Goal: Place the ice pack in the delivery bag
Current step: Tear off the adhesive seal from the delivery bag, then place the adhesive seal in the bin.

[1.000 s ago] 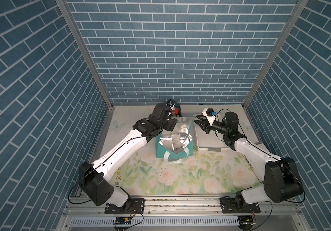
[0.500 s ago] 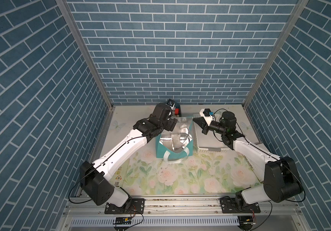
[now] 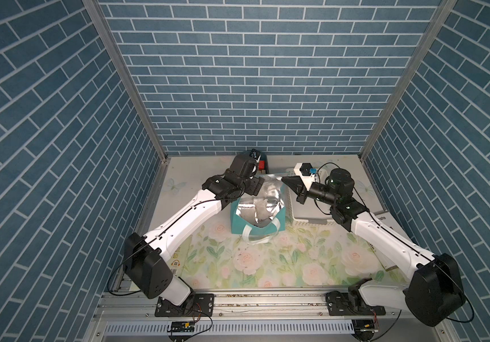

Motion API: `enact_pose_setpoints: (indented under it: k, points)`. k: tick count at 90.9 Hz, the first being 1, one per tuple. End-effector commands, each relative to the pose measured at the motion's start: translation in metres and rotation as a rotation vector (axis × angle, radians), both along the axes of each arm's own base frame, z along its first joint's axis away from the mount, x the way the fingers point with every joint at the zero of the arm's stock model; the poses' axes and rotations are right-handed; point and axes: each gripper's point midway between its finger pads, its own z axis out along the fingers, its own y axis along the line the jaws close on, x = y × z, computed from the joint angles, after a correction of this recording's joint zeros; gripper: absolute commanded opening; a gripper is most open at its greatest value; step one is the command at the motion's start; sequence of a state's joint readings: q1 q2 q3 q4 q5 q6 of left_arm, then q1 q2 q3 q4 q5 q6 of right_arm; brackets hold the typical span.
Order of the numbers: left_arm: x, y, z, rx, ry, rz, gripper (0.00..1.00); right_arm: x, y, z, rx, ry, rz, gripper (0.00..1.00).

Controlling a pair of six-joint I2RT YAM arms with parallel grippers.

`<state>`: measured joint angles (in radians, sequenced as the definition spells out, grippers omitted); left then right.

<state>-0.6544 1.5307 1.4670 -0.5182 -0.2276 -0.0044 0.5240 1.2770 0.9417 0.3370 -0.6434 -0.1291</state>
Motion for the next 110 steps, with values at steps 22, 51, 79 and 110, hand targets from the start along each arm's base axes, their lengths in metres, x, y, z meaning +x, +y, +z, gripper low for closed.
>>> enact_pose_setpoints:
  k: [22, 51, 79, 110]
  points:
    - [-0.006, 0.046, 0.064, -0.091, -0.211, 0.217, 0.89, -0.05, 0.038, 0.099, 0.153, -0.054, 0.175, 0.0]
    - [-0.02, 0.078, 0.101, -0.184, -0.367, 0.326, 0.94, -0.074, 0.037, 0.167, 0.289, -0.099, 0.289, 0.0]
    - [-0.03, 0.086, 0.106, -0.223, -0.381, 0.335, 0.94, -0.054, -0.035, 0.183, 0.421, -0.133, -0.165, 0.0]
    - [-0.049, 0.079, 0.111, -0.335, -0.381, 0.245, 0.94, -0.01, -0.165, 0.014, 0.376, 0.047, -0.877, 0.0]
